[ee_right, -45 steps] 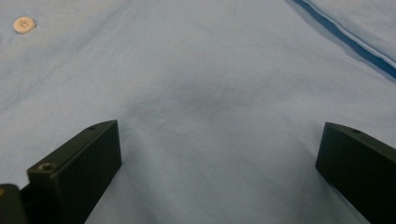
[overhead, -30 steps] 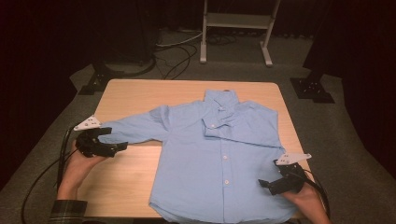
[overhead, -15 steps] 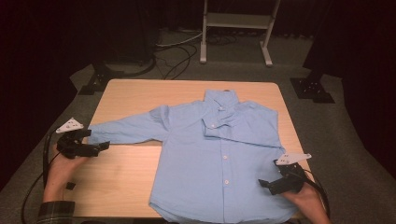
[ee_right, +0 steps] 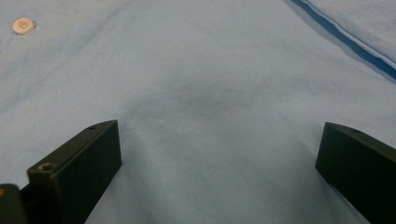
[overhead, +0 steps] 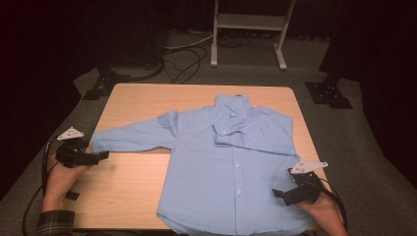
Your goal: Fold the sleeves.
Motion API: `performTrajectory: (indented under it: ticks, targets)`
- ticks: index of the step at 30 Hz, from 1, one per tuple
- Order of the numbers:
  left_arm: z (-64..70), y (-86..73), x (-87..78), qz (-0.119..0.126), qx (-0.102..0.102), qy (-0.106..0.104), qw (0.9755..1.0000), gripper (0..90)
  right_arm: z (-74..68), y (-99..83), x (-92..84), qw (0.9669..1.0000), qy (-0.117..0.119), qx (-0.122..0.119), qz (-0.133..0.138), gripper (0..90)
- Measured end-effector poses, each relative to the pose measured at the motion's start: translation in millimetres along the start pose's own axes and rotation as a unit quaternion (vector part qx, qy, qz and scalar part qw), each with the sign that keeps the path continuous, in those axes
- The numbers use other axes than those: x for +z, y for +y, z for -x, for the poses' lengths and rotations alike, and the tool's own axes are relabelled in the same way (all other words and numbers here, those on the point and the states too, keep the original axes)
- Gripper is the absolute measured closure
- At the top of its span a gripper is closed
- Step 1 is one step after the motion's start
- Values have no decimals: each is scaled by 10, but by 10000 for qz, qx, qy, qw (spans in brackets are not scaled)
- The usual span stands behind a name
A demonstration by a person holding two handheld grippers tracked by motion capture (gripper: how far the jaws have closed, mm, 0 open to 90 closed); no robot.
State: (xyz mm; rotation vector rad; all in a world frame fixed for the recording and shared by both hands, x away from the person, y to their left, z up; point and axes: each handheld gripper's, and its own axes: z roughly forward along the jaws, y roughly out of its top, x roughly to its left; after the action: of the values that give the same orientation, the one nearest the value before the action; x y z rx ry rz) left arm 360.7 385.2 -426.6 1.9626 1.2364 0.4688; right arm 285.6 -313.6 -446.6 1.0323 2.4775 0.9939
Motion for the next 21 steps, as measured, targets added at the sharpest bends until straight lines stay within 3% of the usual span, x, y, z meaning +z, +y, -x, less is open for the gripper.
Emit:
performTrajectory:
  ticks: [14,21]
  targets:
    - [-88,-4,127,-319,-125,-97,9994,0,-3,-1,-1,10000,-3,13,0,0]
    - [-80,5,110,-267,-119,-85,9995,52,-3,-1,-1,10000,-4,15,2,0]
